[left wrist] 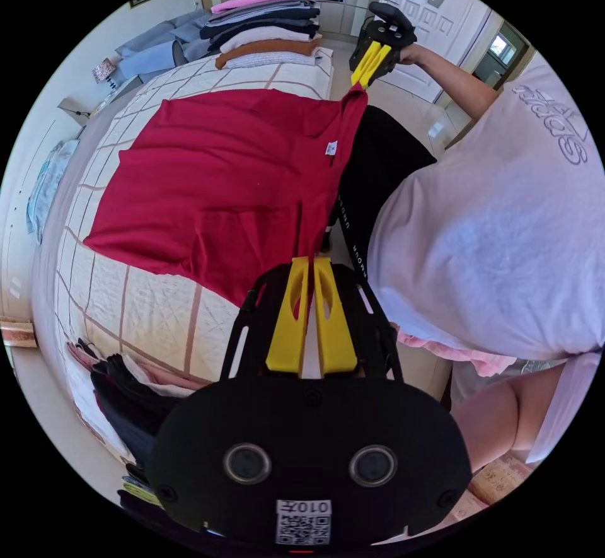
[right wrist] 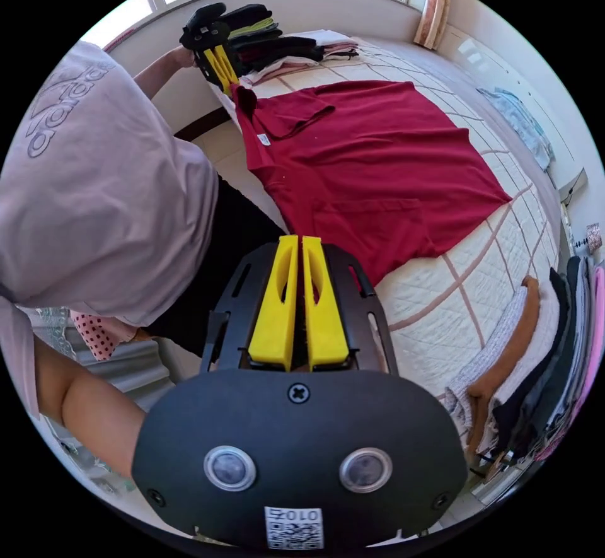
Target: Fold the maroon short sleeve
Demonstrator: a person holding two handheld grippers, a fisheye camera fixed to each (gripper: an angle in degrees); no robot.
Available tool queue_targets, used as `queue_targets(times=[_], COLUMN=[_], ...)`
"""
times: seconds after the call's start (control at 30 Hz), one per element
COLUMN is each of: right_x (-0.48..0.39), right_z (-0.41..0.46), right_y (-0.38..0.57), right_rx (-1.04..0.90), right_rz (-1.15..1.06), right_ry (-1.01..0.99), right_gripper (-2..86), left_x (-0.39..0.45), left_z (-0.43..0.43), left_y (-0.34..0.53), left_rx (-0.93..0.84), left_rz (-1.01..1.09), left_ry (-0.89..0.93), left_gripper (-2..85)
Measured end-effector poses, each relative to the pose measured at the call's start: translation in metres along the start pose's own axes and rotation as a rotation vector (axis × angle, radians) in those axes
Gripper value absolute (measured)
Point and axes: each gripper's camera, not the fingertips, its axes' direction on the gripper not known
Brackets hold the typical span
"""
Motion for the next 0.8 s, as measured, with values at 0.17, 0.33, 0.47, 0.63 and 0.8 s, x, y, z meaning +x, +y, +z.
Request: queue_targets(times=[0.17,0.33,0.47,0.63,0.8], right_x=[0.106,0.227,0.285,0.291,0.289], right_z=[-0.037,-0.01,0.054,0.07,0.075], right_y=[-0.059,-0.103,-0.125,-0.13,-0.126], right_rx=[0.021,0.007,-0.108,-0.098,-0.083], right_rz=[0.003,0.15,0.264,0.253,0.337], right_ry=[0.071,-0.059,-0.127,-0.13,-0.023], right_gripper=[2.9,2.8,2.6,2.4,3.8], left_x=[-0.116,-0.26,-0.304,-0.31,-0.308], left_z=[-0.044,-0.009,0.042,0.069,0.082], left_y=[-0.028,-0.056,-0.065,-0.055,-0.032], left_rx=[0.044,0.029,-0.01,-0.014,0.032], left_rz=[-0.021,-0.181,-0.267,-0.321,-0.434], left_ry=[0.01,0.157,0.203,0.181,0.189], left_gripper=[-0.2,-0.1,-0.1,0.2,2.3])
